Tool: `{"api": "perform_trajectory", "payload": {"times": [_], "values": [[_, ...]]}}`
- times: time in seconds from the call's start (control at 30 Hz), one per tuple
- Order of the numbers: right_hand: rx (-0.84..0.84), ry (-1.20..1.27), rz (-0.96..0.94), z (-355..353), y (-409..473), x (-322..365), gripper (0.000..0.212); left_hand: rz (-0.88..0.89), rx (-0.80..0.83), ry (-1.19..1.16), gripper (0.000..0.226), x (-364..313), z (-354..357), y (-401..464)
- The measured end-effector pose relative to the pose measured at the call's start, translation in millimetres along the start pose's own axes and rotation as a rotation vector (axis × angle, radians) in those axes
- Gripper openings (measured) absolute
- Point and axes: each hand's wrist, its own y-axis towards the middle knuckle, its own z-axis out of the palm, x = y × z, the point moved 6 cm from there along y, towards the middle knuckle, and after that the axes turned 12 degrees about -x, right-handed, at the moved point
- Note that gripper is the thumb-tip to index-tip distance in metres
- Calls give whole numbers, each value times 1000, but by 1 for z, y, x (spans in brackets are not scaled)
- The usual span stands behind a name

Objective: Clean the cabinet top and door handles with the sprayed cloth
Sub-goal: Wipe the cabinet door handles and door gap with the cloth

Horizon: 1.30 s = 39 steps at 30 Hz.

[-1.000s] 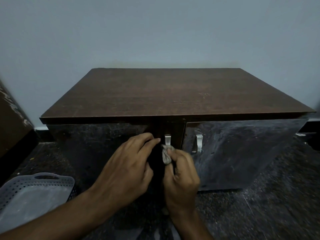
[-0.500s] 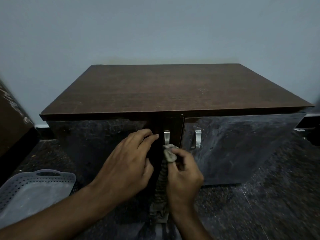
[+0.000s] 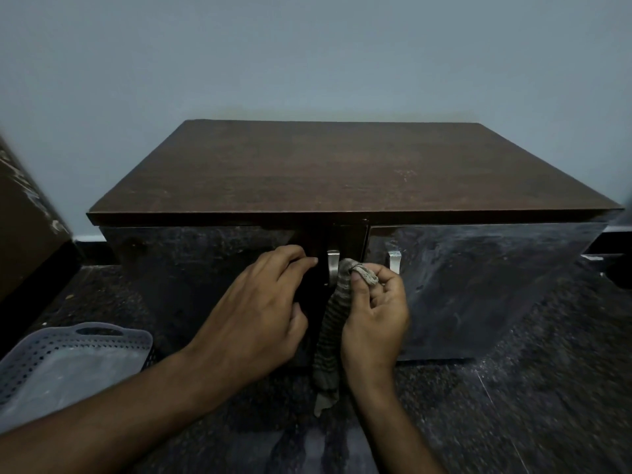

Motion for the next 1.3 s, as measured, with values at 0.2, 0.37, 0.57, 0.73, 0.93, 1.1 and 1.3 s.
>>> {"api": "perform_trajectory", "payload": {"times": [0.2,0.37,0.57,0.73,0.93,1.1,1.3], "values": [[172,-50,-40,1,3,-15,12,-5,5,-16,61,0,5,-1],[238,-385,-533,-1,-3,-10,22,-11,6,-27,62,1,6,0],[113,-303,-313,0,0,-4,20,-11,7,-30,63,0,5,-2],[173,324,585,13,5,-9,22,-19,4,-23,63,0,5,-1],[157,557,723,15,-4,-18,30,1,26,-17,65,1,6,-3],[99,39,68,6,1,-14,24,3,15,-46,64,2,5,-2],[14,-309,-492,-8,-8,-14,18,-4,-14,-55,60,2,5,0]]}}
